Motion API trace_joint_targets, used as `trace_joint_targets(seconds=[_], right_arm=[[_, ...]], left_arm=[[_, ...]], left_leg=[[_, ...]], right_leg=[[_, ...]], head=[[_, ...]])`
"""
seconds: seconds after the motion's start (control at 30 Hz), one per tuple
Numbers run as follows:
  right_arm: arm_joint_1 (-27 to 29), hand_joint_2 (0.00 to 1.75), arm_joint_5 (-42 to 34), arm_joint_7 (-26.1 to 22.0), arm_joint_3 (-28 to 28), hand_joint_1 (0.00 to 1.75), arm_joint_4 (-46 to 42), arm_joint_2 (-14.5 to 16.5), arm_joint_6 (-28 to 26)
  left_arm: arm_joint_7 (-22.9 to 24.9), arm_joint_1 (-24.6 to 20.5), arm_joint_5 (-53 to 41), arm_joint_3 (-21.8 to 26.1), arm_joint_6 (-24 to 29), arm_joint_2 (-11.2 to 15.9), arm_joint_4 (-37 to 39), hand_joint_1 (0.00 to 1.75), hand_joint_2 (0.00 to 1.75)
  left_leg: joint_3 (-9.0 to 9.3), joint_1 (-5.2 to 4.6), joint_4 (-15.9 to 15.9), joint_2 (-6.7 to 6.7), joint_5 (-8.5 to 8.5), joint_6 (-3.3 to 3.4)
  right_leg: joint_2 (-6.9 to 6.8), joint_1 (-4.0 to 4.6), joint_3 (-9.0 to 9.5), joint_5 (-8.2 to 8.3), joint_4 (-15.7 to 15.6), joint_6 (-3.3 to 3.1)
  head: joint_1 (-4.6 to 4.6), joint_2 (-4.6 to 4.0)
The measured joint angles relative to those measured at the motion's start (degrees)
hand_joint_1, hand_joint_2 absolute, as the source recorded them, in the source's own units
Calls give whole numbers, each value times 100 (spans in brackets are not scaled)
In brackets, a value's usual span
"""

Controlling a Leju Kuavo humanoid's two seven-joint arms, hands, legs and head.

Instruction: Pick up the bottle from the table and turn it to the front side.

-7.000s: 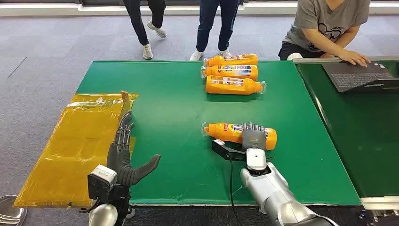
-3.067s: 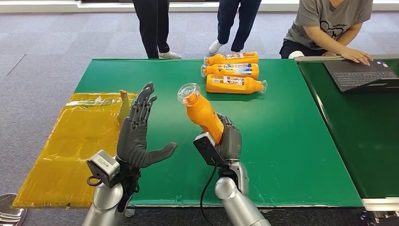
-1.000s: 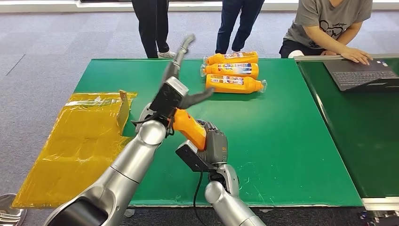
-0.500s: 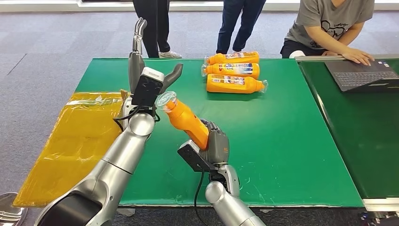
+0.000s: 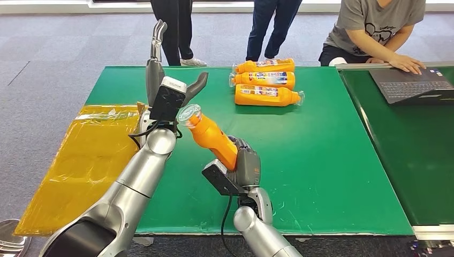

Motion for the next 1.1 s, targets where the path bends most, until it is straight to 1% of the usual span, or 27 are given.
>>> trace_joint_targets(seconds=[0.17, 0.3, 0.37, 0.43, 0.5, 0.57, 0.6, 0.63, 0.73, 0.77, 0.8, 0.83, 0.93, 1.1], right_arm=[[0, 175, 8, 2, 0, 175, 1, 0, 0], [1, 175, 39, 17, 0, 175, 1, 0, 0], [1, 175, 57, 20, 0, 175, 1, 0, 0], [2, 175, 78, 19, 0, 175, 1, 0, 0], [3, 175, 108, 13, -1, 175, 1, 0, 0], [4, 175, 151, 12, -4, 175, 1, 0, -1], [6, 175, 189, 23, -8, 175, 1, -1, -1], [10, 175, 235, 43, -13, 175, 0, -1, -1], [56, 175, 363, 124, -44, 175, -29, -14, 21], [83, 175, 388, 144, -55, 175, -49, -23, 33], [107, 175, 407, 161, -61, 175, -70, -33, 43], [125, 175, 422, 175, -64, 175, -87, -40, 50], [143, 175, 437, 198, -71, 175, -123, -49, 61], [147, 175, 442, 199, -72, 175, -144, -50, 65]], left_arm=[[-43, 2, -16, 2, 90, 0, -6, 0, 175], [-366, 42, -102, 41, 703, 2, -178, 0, 175], [-454, 80, -103, 67, 892, 11, -341, 0, 175], [-424, 136, -103, 83, 921, 26, -520, 0, 175], [-303, 192, -102, 85, 832, 38, -662, 0, 175], [-101, 228, -53, 85, 548, 49, -746, 0, 175], [56, 244, 87, 85, 232, 68, -780, 0, 175], [248, 267, 327, 85, -232, 109, -832, 0, 175], [749, 434, 1106, 125, -2356, 387, -1185, 0, 175], [819, 496, 1187, 155, -2896, 482, -1313, 0, 175], [853, 548, 1188, 192, -3175, 554, -1415, 0, 175], [877, 590, 1186, 228, -3281, 607, -1504, 0, 175], [911, 665, 1183, 300, -3260, 718, -1695, 0, 175], [922, 732, 1182, 352, -3259, 810, -1856, 0, 175]], left_leg=[[0, 0, 0, 0, 0, 0], [0, 0, 0, 0, 0, 0], [0, 1, 0, 0, 0, 0], [0, 1, 0, 0, 0, 0], [0, 0, 0, 1, 0, 0], [0, 0, 0, 1, 0, 0], [0, 0, 0, 1, 0, 0], [0, 0, 0, 3, 0, 0], [3, 0, 0, 20, 0, -1], [3, 1, 0, 24, 0, -1], [1, 1, 0, 25, 0, -1], [1, 1, 0, 25, 0, -1], [-1, 3, 0, 24, 0, -1], [-2, 3, 0, 24, 0, -1]], right_leg=[[0, 0, 0, 0, 0, 0], [1, 1, 0, 0, 0, 0], [0, 1, 0, 0, 0, 0], [0, 1, 0, 0, 0, 0], [0, 1, -1, 0, 0, 0], [0, 0, 0, 0, 0, 0], [0, 0, 0, 0, 0, 0], [3, 0, 0, 0, 0, 0], [19, 0, -6, 5, 0, -3], [23, 1, -9, 6, 0, -3], [25, 2, -11, 7, 0, -3], [26, 2, -12, 7, 0, -2], [24, 3, -13, 7, 0, -2], [24, 2, -13, 7, 0, -2]], head=[[0, 0], [0, 0], [0, 0], [0, 0], [0, 0], [0, 0], [0, 0], [0, 0], [-1, 0], [-1, 0], [-1, 0], [-1, 0], [-1, 0], [0, 0]])
